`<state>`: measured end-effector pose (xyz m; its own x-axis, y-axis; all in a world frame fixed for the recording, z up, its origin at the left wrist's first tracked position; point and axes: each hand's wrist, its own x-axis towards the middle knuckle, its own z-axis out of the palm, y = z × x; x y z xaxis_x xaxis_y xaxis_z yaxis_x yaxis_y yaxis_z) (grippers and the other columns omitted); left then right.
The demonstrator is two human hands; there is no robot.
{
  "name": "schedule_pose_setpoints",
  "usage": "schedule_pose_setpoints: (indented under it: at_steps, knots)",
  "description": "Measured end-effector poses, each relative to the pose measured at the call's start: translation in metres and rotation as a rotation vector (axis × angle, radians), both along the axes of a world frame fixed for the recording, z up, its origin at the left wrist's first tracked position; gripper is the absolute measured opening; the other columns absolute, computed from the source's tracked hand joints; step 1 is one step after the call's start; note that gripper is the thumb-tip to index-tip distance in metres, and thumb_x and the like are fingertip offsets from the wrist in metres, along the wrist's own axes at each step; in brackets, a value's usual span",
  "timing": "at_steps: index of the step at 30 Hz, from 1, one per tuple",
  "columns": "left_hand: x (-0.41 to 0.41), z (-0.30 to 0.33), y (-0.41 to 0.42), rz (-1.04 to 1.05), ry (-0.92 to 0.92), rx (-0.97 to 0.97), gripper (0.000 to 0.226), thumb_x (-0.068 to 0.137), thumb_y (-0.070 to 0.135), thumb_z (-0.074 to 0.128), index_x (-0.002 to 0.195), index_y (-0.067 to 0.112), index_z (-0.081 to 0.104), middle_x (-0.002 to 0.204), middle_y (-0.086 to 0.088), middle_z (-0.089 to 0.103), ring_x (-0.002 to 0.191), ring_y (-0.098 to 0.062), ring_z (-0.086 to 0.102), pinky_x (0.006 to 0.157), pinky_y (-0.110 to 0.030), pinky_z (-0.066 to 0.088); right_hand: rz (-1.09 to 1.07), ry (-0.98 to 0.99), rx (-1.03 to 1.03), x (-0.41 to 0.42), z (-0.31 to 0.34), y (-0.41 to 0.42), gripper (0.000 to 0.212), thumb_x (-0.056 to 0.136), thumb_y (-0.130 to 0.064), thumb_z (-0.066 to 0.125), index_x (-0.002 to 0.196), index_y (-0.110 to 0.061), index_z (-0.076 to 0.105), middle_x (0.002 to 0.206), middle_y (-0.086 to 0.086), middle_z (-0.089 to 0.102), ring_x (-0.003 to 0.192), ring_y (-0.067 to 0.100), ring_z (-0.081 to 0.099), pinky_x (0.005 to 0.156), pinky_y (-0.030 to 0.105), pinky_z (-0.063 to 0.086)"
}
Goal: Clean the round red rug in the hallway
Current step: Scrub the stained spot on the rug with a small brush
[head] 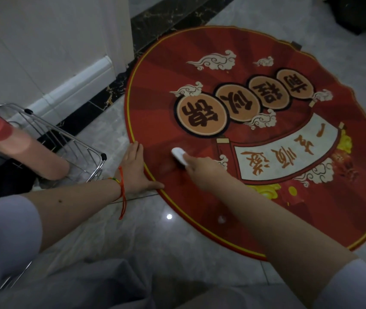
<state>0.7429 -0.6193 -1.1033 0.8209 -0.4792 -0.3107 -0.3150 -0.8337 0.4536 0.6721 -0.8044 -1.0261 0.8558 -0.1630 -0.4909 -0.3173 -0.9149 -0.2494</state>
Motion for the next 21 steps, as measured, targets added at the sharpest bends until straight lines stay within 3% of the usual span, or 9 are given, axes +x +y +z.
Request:
schedule_pose_setpoints:
  at_steps: [2,5,7,10,12,15,18,21]
  knots:
    - [0.001,0.001,0.001,0.006,-0.002,-0.011,0.156,0.031,0.090,0.047,0.150,0.000,0.000,0.159,-0.015,-0.004,0.147,-0.026,-0.004,0.118,-0.036,0.002,-0.026,-0.020,-0.041,0.004,-0.004,0.005,0.045,0.101,-0.029,0.033,0.146,-0.026,0.032,0.122,0.016,0.058,0.106,0.032,0.057,0.081,0.037,0.043]
    - [0.001,0.000,0.002,-0.004,0.005,-0.018,0.155,0.040,0.087,0.066,0.150,-0.001,0.000,0.158,-0.016,-0.005,0.147,-0.027,-0.004,0.119,-0.037,0.003,0.106,-0.027,0.053,-0.004,-0.003,0.038,0.044,0.100,-0.028,0.034,0.144,-0.025,0.033,0.118,0.018,0.060,0.102,0.034,0.058,0.082,0.040,0.045]
    - [0.002,-0.001,0.002,-0.010,-0.011,-0.027,0.152,0.043,0.086,0.065,0.149,-0.002,0.000,0.158,-0.017,-0.005,0.147,-0.027,-0.004,0.119,-0.037,0.003,0.185,-0.008,0.077,-0.002,-0.002,0.043,0.044,0.100,-0.028,0.033,0.145,-0.025,0.031,0.120,0.017,0.059,0.104,0.034,0.058,0.086,0.041,0.048]
    - [0.002,0.001,0.001,-0.019,-0.014,-0.004,0.150,0.045,0.081,0.069,0.150,-0.001,-0.001,0.158,-0.016,-0.006,0.147,-0.026,-0.006,0.118,-0.035,0.001,0.037,0.019,-0.031,0.020,-0.005,0.013,0.045,0.101,-0.027,0.031,0.145,-0.024,0.031,0.129,0.016,0.055,0.112,0.034,0.055,0.093,0.043,0.046]
    - [0.001,0.003,0.001,-0.007,-0.010,-0.008,0.154,0.039,0.086,0.062,0.150,0.000,-0.001,0.158,-0.015,-0.005,0.147,-0.026,-0.006,0.118,-0.034,0.000,-0.062,-0.003,-0.098,0.028,-0.007,0.000,0.044,0.100,-0.025,0.031,0.143,-0.024,0.033,0.126,0.016,0.057,0.109,0.034,0.056,0.088,0.042,0.048]
    - [0.003,0.003,0.001,0.008,-0.003,-0.023,0.156,0.031,0.089,0.046,0.150,-0.001,-0.001,0.158,-0.016,-0.005,0.147,-0.025,-0.005,0.117,-0.034,0.000,0.048,-0.020,-0.014,0.018,-0.007,0.033,0.043,0.100,-0.025,0.033,0.143,-0.024,0.033,0.120,0.017,0.059,0.104,0.034,0.058,0.084,0.041,0.047]
    - [0.003,0.002,0.000,0.018,0.012,-0.046,0.156,0.035,0.084,0.062,0.149,-0.001,-0.001,0.158,-0.016,-0.005,0.147,-0.026,-0.005,0.118,-0.035,0.001,0.144,-0.037,0.063,0.011,-0.009,0.046,0.045,0.100,-0.029,0.034,0.145,-0.026,0.031,0.120,0.017,0.059,0.104,0.033,0.058,0.084,0.040,0.047]
    - [0.003,0.002,0.001,0.024,0.004,-0.058,0.153,0.038,0.084,0.063,0.150,0.002,-0.001,0.159,-0.013,-0.006,0.147,-0.023,-0.006,0.117,-0.032,-0.001,0.000,-0.045,-0.025,0.028,-0.009,0.013,0.044,0.101,-0.028,0.032,0.145,-0.024,0.032,0.124,0.016,0.058,0.107,0.033,0.057,0.084,0.039,0.046]
